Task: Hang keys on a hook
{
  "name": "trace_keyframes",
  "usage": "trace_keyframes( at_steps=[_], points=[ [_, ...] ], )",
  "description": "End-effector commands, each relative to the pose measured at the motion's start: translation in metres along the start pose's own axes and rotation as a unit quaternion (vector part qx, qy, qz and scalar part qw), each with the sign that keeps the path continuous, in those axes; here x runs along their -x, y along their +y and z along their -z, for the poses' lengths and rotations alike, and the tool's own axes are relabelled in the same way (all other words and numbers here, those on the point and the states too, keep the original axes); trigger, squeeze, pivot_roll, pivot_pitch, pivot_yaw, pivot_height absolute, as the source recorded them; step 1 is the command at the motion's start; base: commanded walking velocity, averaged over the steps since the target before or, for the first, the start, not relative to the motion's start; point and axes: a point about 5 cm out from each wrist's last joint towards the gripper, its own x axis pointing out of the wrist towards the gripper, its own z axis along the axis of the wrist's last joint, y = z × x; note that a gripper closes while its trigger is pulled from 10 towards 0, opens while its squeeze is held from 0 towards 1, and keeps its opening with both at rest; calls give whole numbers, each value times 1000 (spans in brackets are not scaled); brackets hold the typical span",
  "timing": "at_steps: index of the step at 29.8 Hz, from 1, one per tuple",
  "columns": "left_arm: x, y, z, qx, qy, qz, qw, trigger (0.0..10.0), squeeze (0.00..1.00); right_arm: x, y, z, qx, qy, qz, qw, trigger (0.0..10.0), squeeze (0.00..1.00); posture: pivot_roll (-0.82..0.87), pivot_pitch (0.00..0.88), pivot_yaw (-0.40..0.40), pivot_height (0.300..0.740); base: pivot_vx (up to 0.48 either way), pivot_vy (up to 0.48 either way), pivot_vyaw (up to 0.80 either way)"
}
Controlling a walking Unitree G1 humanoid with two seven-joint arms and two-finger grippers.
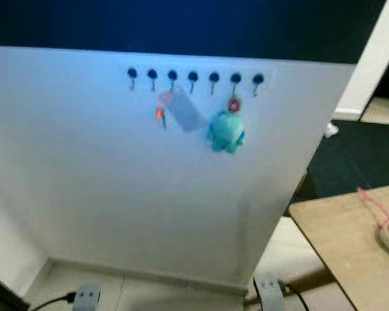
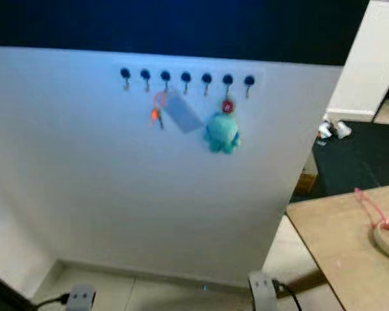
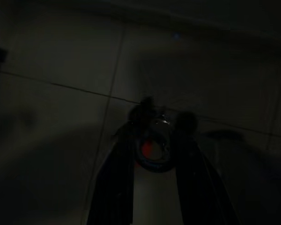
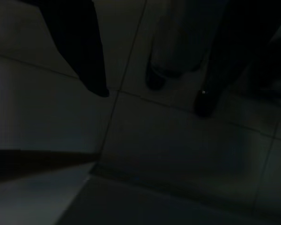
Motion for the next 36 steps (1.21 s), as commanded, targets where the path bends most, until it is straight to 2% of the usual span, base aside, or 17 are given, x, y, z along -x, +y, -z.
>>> trace_keyframes(
  at_steps=[1,3,7,24,36],
  points=[
    [1,2,1,-25,1,-4,1000,10000,0,0,1,0,-5,-2,1,1000,10000,0,48,26,1,740,0,0,800],
    [1,2,2,-36,7,0,999,10000,0,0,-1,-2,-35,-12,14,999,10000,0,47,27,2,740,0,0,0],
    [1,2,0,-53,2,3,999,10000,0,0,0,-2,-25,-11,9,1000,10000,0,44,27,5,740,0,0,0],
    [0,-3,-2,-46,-5,23,999,10000,0,1,-1,4,-31,-5,13,999,10000,0,40,21,7,740,0,0,0],
    [0,-3,0,-44,-4,23,999,10000,0,1,1,4,-27,-5,10,1000,10000,0,45,17,4,740,0,313,0]
  ],
)
